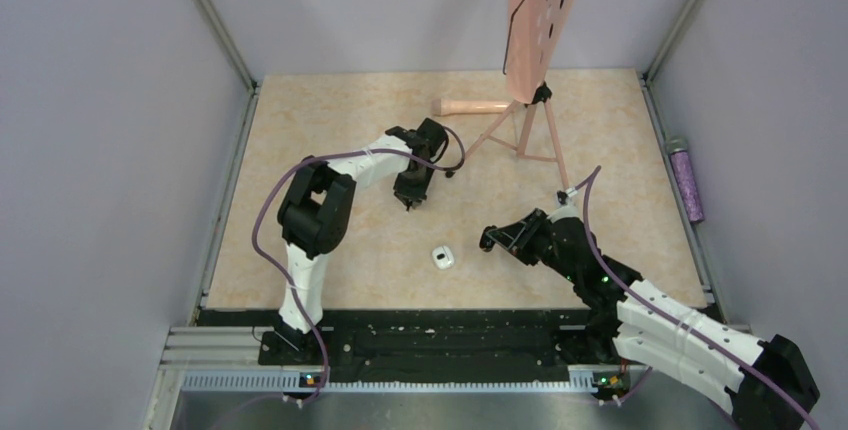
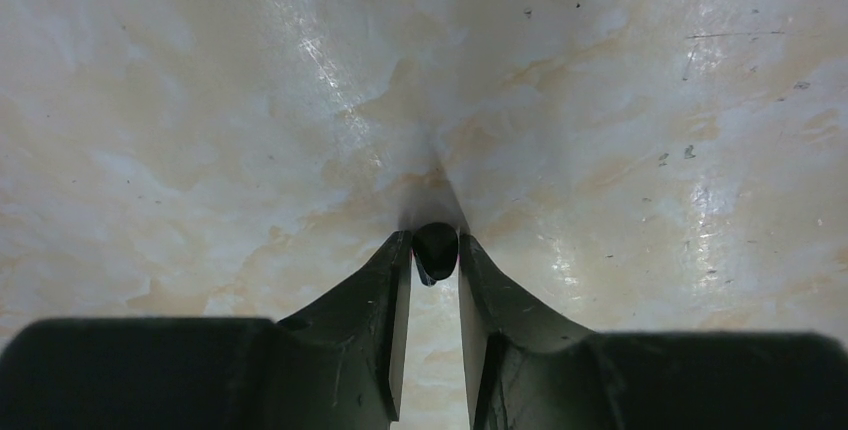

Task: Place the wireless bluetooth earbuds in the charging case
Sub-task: Pick up the right earbud from the center of the board.

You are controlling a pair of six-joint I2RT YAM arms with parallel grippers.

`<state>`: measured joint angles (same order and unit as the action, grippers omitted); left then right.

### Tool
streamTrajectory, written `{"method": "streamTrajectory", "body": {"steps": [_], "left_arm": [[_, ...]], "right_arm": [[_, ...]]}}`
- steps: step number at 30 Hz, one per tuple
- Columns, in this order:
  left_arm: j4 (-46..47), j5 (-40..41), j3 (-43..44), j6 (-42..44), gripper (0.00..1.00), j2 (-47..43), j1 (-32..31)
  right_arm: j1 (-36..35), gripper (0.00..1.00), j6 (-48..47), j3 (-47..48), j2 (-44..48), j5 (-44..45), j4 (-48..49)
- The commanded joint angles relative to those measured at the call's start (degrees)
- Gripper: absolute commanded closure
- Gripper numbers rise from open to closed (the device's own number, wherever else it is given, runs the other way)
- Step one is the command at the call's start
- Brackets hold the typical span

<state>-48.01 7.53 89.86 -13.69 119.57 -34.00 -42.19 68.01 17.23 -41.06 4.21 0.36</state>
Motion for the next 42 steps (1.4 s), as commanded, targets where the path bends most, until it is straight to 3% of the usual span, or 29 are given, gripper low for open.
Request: {"method": "streamTrajectory", "body": {"steps": [1, 5, 9, 13, 21, 24, 25, 30, 38, 42], "left_arm": [[-0.3, -0.8, 1.2, 0.2, 0.71, 1.4, 0.2], [0.0, -0.7, 1.3, 0.2, 0.75, 1.1, 0.2], [-0.4, 0.0, 2.1, 0.2, 0.61, 1.3, 0.1], [-0.2, 0.3, 2.5, -0.2, 0.60, 1.3, 0.2], [-0.4, 0.2, 3.1, -0.5, 0.68, 1.4, 0.3], [-0.6, 0.0, 3.1, -0.6, 0.74, 1.6, 0.3], [-0.9, 0.1, 3.0, -0.7, 0.81, 1.5, 0.3], [-1.1, 0.5, 3.0, -1.0, 0.84, -0.2, 0.3], [-0.2, 2.7, 4.1, -1.8, 1.00, -7.0, 0.3], [1.9, 3.6, 3.3, -2.4, 1.00, -12.5, 0.3]], "right_arm": [[0.4, 1.00, -0.5, -0.1, 0.1, -0.1, 1.5], [0.4, 1.00, -0.5, -0.1, 0.1, -0.2, 1.6], [0.3, 1.00, -0.6, -0.2, 0.2, -0.2, 1.6], [0.4, 1.00, -0.5, -0.2, 0.2, -0.4, 1.6], [0.4, 1.00, -0.6, -0.2, 0.6, -0.4, 1.6], [0.4, 1.00, -0.6, -0.3, 0.7, -0.4, 1.6], [0.3, 1.00, -0.6, -0.3, 0.9, -0.4, 1.5], [0.4, 1.00, -0.6, -0.1, 1.0, -0.3, 1.5], [0.4, 1.00, -0.7, 0.4, -1.1, -1.7, 3.9], [0.4, 1.00, -0.2, 0.5, -3.2, -3.5, 7.0]]}}
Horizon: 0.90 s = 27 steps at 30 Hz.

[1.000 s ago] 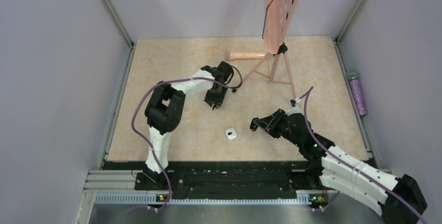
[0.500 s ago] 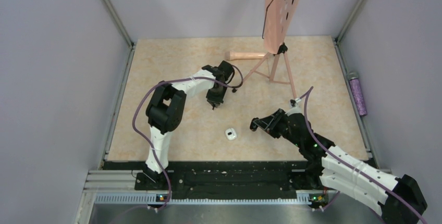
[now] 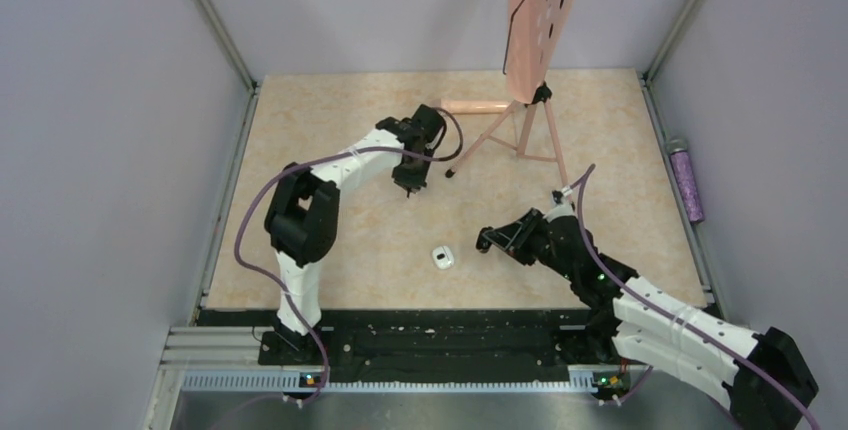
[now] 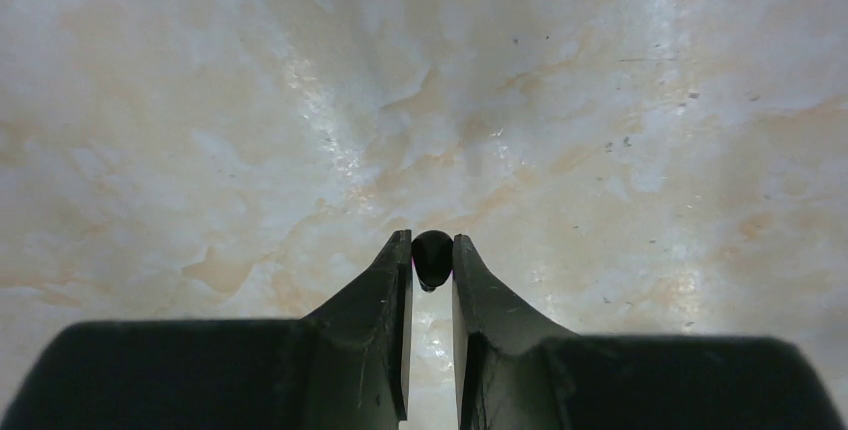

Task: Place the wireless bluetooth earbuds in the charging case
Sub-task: Pick up the right earbud from the center of the board, then insert the right earbud into the right side groove of the charging case.

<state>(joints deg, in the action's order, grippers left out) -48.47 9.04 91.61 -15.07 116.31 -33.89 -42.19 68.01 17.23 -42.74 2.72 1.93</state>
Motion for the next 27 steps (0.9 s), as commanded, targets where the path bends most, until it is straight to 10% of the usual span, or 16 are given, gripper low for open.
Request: {"method": "streamTrajectory", "body": {"steps": [1, 27], "left_arm": [[3.6, 2.2, 1.1, -1.1, 1.00, -10.6, 0.2], [63.9, -4.3, -45.1, -6.5, 1.00, -54.7, -7.5]], "right_arm": [[0.4, 1.00, 0.0, 0.5, -2.1, -2.4, 6.5], [3.2, 1.00, 9.2, 3.4, -23.1, -15.1, 42.1]]}}
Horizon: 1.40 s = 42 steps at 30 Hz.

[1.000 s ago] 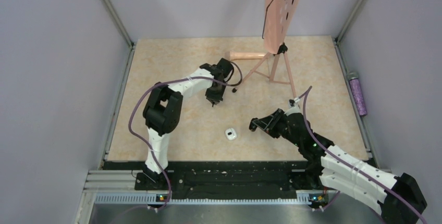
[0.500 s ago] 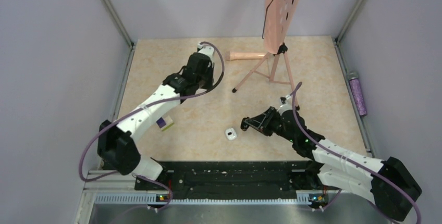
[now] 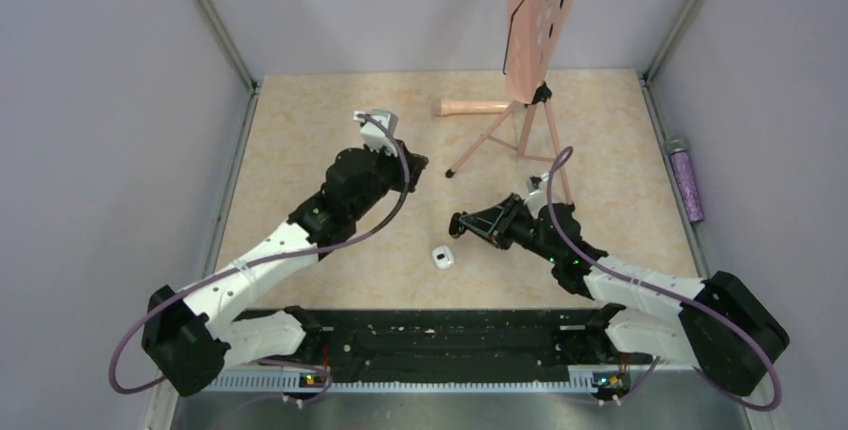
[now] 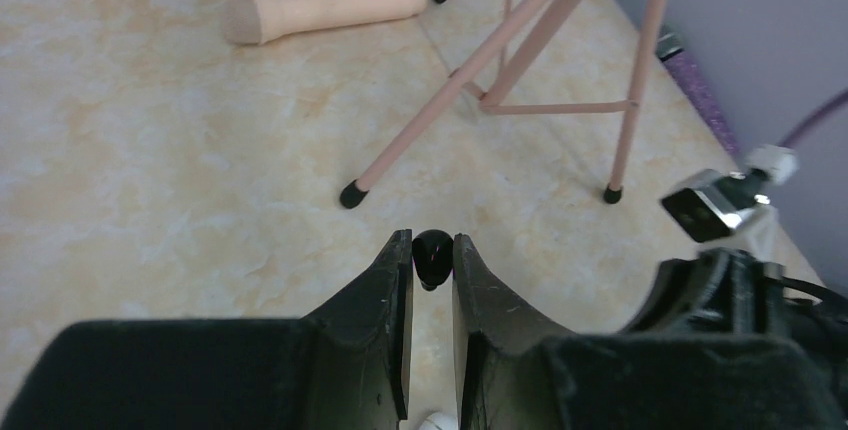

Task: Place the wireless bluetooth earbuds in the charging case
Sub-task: Insert the right earbud into the right side groove of the charging case.

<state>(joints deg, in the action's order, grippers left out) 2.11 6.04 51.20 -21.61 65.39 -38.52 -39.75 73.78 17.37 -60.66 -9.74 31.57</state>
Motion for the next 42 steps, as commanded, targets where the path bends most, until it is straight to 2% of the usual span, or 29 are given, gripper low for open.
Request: {"method": "streamTrajectory", "body": {"steps": [1, 8, 15, 27, 42], "left_arm": [[15.2, -2.4, -6.0, 0.5, 1.00, -4.5, -3.3], [23.5, -9.9, -13.1, 3.7, 1.00, -10.1, -3.7], [27.2, -13.2, -16.2, 3.8, 1.00, -10.7, -4.0], [33.0, -20.1, -20.4, 5.8, 1.00, -10.3, -5.1], [36.6, -22.0, -21.5, 5.6, 1.00, -6.1, -5.3]], "right_arm": [[0.9, 1.00, 4.9, 3.6, -6.7, -3.1, 14.5], [2.5, 1.00, 11.0, 4.7, -13.5, -3.2, 22.4], [2.5, 1.00, 14.1, 5.0, -14.1, 0.0, 24.7], [2.6, 1.00, 17.5, 4.4, -15.4, 0.8, 28.7], [2.6, 1.00, 19.6, 3.5, -16.2, -0.2, 32.6]]}}
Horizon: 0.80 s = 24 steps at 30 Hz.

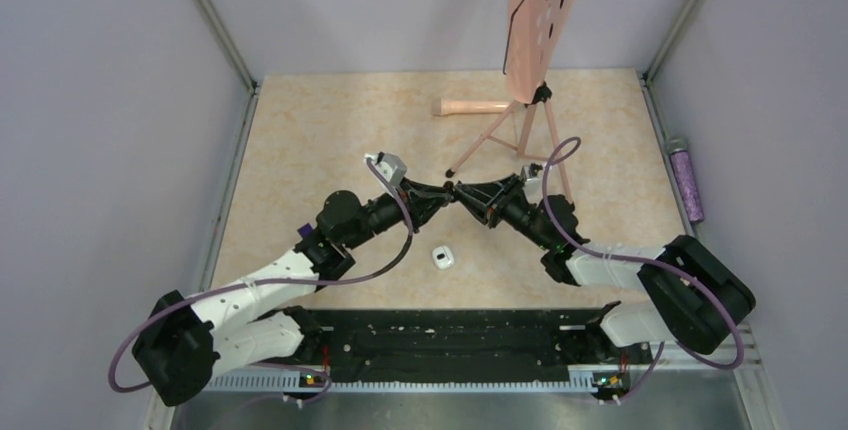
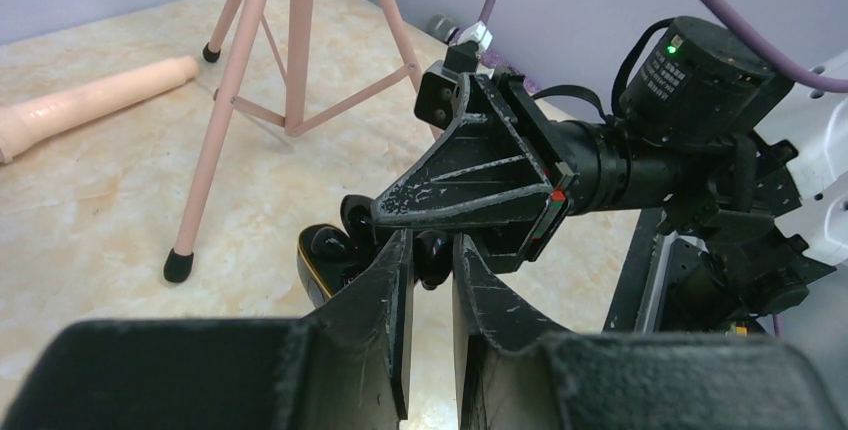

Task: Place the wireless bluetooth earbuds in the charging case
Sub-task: Insert the right earbud into the right side groove of the charging case.

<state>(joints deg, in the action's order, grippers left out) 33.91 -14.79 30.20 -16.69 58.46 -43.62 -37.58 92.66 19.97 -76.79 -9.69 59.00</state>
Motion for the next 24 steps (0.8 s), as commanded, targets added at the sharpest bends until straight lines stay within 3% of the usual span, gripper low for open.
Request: {"method": "streamTrajectory", "body": {"steps": [1, 24], "left_arm": [[4.9, -0.7, -0.6, 0.9, 1.00, 1.0, -0.3], [4.0, 4.2, -0.1, 5.3, 1.00, 2.3, -0.3]], "right_arm": [[0.4, 1.00, 0.6, 0.9, -0.1, -0.4, 5.2], [0.4, 1.00, 1.4, -0.2, 0.2, -0.5, 7.2]]}}
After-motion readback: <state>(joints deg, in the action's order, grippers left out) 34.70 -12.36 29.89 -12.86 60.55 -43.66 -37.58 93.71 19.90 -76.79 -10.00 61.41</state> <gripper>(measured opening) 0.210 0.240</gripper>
